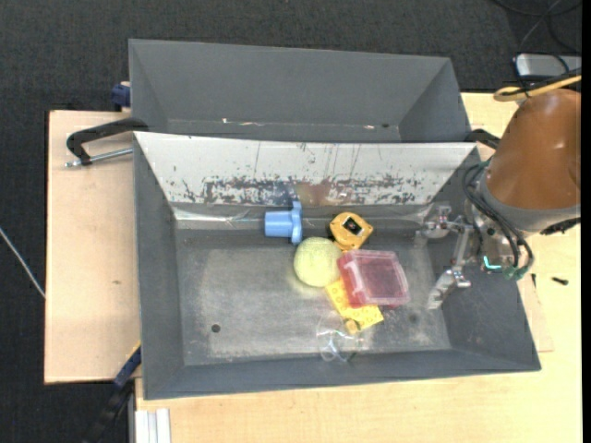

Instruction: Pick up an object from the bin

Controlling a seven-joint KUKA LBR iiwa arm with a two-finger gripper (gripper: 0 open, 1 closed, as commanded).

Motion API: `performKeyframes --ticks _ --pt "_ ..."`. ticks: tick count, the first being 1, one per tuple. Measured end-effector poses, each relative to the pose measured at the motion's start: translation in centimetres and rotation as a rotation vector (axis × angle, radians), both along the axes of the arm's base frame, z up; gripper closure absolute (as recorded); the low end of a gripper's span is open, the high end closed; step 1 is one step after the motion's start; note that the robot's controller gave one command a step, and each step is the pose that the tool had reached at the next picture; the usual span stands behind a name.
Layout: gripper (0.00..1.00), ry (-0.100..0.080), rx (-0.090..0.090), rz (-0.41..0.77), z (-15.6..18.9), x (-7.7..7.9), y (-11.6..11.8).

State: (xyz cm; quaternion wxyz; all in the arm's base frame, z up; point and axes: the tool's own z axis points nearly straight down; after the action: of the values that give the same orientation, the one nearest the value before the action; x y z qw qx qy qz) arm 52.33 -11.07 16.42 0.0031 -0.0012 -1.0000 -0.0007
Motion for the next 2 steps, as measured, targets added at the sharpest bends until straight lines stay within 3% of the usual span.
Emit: performKeyframes --ticks 1,2 --pt "0.00 -0.008 -0.001 0.001 0.4 0.2 0.0" --pt "0.00 -0.016 -0.004 0.043 -1.8 3.1 2.1"
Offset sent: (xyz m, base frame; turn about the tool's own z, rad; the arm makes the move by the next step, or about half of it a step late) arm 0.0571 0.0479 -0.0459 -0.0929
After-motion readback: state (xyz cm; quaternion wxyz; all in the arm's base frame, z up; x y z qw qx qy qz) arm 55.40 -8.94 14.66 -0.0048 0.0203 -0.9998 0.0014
